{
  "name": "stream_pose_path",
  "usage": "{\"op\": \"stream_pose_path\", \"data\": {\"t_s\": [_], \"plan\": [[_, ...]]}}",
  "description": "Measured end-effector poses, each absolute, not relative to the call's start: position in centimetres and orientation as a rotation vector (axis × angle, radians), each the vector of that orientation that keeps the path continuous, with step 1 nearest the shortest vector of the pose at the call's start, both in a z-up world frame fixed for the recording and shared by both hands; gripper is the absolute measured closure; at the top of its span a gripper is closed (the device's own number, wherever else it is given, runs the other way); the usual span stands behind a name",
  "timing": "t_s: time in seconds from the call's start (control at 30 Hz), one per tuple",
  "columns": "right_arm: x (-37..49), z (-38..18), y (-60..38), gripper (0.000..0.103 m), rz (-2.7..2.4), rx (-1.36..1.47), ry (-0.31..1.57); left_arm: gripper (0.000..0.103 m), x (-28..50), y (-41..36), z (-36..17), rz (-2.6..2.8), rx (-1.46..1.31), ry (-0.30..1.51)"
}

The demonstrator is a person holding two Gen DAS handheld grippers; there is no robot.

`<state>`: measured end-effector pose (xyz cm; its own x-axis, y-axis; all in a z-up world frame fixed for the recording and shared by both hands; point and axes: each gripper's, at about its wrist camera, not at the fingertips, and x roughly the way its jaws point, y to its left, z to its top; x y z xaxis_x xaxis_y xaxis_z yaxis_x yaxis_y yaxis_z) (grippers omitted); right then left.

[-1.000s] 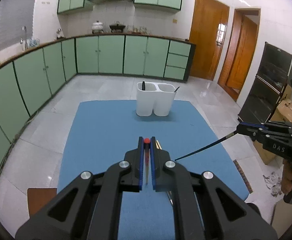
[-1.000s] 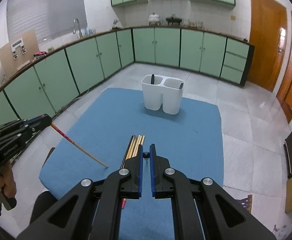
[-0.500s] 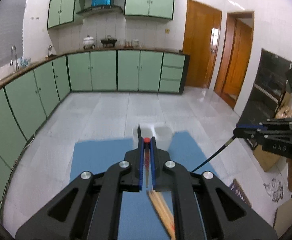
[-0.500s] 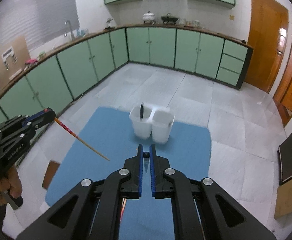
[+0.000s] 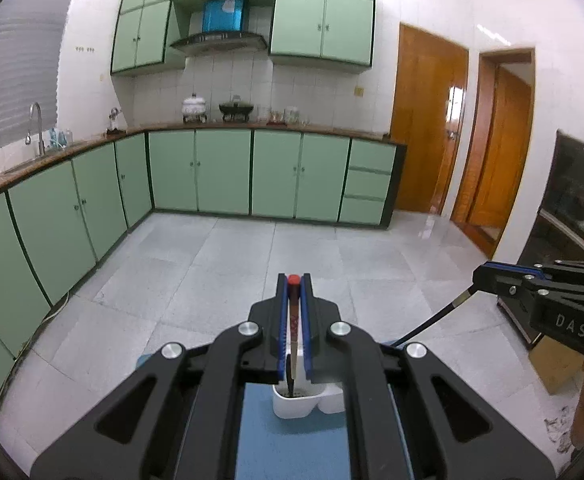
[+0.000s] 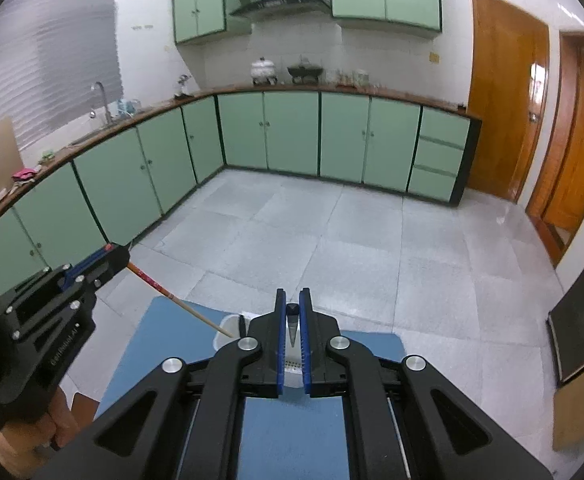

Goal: Organize utensils
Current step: 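Carry both chopsticks to the white holder and release them from both grippers, then grasp a red-striped chopstick from the bundle with the right gripper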

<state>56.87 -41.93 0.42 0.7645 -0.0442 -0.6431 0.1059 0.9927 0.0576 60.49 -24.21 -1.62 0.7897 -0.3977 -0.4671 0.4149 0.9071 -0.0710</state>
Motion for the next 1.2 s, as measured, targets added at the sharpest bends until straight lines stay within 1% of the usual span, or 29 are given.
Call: {"op": "stream_pose_path", "data": {"t_s": [0.1, 0.2, 0.27, 0.33, 0.37, 0.4, 0.43, 0.47, 0.53, 0.57, 0.63, 0.7, 0.77, 0.9, 0.97, 1.03, 1.2], "plan": [[58.5, -2.6, -42.9, 0.097, -0.08, 0.117, 0.736, 0.098, 62.4, -24.9, -5.7, -0.432, 0.041, 0.557], [59.2, -5.4, -43.6, 0.096, -0.062, 0.129, 0.775, 0.096, 63.1, -24.5, -8.1, -0.427, 0.042, 0.59], [58.8, -5.9, -44.0, 0.095, -0.056, 0.138, 0.77, 0.09, 63.2, -23.8, -8.5, -0.427, 0.046, 0.599], [58.0, -6.0, -44.2, 0.093, -0.055, 0.136, 0.755, 0.074, 62.5, -23.0, -8.1, -0.426, 0.057, 0.586], [56.9, -5.8, -44.2, 0.09, -0.052, 0.132, 0.737, 0.069, 61.7, -22.4, -7.8, -0.429, 0.066, 0.576], [55.7, -5.6, -44.1, 0.088, -0.05, 0.121, 0.718, 0.06, 61.2, -21.9, -7.5, -0.431, 0.075, 0.566], [54.0, -5.5, -43.9, 0.081, -0.04, 0.104, 0.695, 0.055, 59.7, -21.0, -7.3, -0.424, 0.098, 0.543], [51.8, -5.5, -43.6, 0.076, -0.024, 0.093, 0.672, 0.053, 58.0, -20.1, -7.2, -0.421, 0.122, 0.521], [47.9, -6.0, -42.9, 0.072, -0.008, 0.058, 0.637, 0.042, 54.7, -18.1, -7.8, -0.426, 0.149, 0.5], [44.8, -7.1, -42.3, 0.07, 0.005, 0.026, 0.616, 0.041, 52.7, -17.0, -8.5, -0.421, 0.161, 0.492], [40.4, -9.9, -41.1, 0.069, 0.018, -0.015, 0.611, 0.041, 48.9, -15.1, -10.3, -0.43, 0.179, 0.488], [36.2, -13.8, -39.3, 0.069, 0.03, -0.053, 0.631, 0.04, 44.2, -13.2, -13.4, -0.418, 0.208, 0.485], [31.8, -19.0, -37.0, 0.069, 0.051, -0.081, 0.681, 0.04, 40.6, -11.9, -16.4, -0.426, 0.206, 0.515], [25.9, -26.9, -32.4, 0.069, 0.109, -0.129, 0.755, 0.04, 34.3, -10.8, -22.3, -0.436, 0.233, 0.571], [24.6, -29.3, -30.7, 0.069, 0.122, -0.152, 0.771, 0.04, 31.9, -10.5, -25.0, -0.428, 0.248, 0.612], [24.2, -30.6, -29.5, 0.069, 0.13, -0.162, 0.774, 0.04, 30.8, -9.4, -26.5, -0.418, 0.198, 0.663], [24.6, -31.2, -28.6, 0.07, 0.128, -0.147, 0.75, 0.04, 29.6, -7.6, -28.2, -0.399, 0.133, 0.722]]}}
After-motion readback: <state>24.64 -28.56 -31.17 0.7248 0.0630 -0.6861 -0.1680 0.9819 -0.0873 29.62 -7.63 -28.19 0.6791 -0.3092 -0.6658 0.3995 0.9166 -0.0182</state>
